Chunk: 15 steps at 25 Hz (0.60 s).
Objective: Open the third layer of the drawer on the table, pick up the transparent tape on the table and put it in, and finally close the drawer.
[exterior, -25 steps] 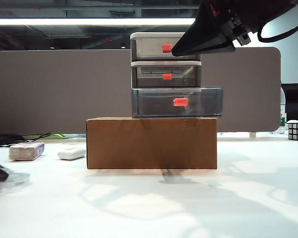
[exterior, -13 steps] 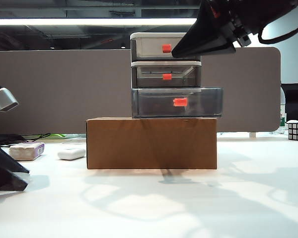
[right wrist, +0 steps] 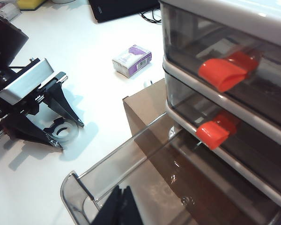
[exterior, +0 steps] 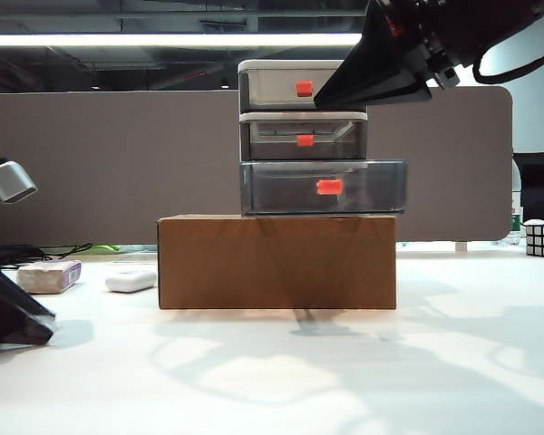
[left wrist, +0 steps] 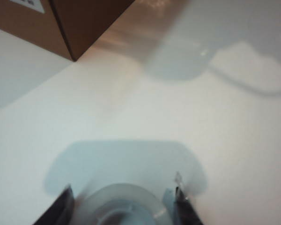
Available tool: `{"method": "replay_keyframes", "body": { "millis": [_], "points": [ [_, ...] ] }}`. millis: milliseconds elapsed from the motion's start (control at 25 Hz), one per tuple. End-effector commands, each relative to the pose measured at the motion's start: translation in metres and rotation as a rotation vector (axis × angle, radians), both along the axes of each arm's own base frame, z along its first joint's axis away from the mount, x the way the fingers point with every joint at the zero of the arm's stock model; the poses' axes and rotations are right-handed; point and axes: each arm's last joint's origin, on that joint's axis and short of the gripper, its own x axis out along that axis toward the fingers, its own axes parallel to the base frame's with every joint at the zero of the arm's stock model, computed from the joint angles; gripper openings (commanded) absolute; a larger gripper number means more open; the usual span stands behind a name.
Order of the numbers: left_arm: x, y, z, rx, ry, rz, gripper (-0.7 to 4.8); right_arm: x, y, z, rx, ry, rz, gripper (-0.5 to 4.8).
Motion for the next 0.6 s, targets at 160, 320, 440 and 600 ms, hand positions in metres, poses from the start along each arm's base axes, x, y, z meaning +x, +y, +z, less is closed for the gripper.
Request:
{"method": "replay_keyframes", "body": {
  "millis": [160,320,440,600],
  "points": [
    [-0.002,-0.002,0.028,-0.003,-0.049,0.001,1.47,-0.001,0.0,0.003,0.009,-0.02,0.006,-0.01],
    [-0.011,-0.017,0.064,-0.018,-0.202,-0.064,1.47,-0.002,-0.001,0.006,0.015,-0.03,0.006,-0.01],
    [-0.023,-0.036,0.091,-0.031,-0.36,-0.156,1.47,-0.003,-0.001,0.008,0.019,-0.039,0.006,-0.01],
    [-0.034,-0.072,0.127,-0.055,-0.598,-0.222,1.46,-0.006,-0.003,0.014,0.03,-0.061,0.005,-0.01]
  ]
}}
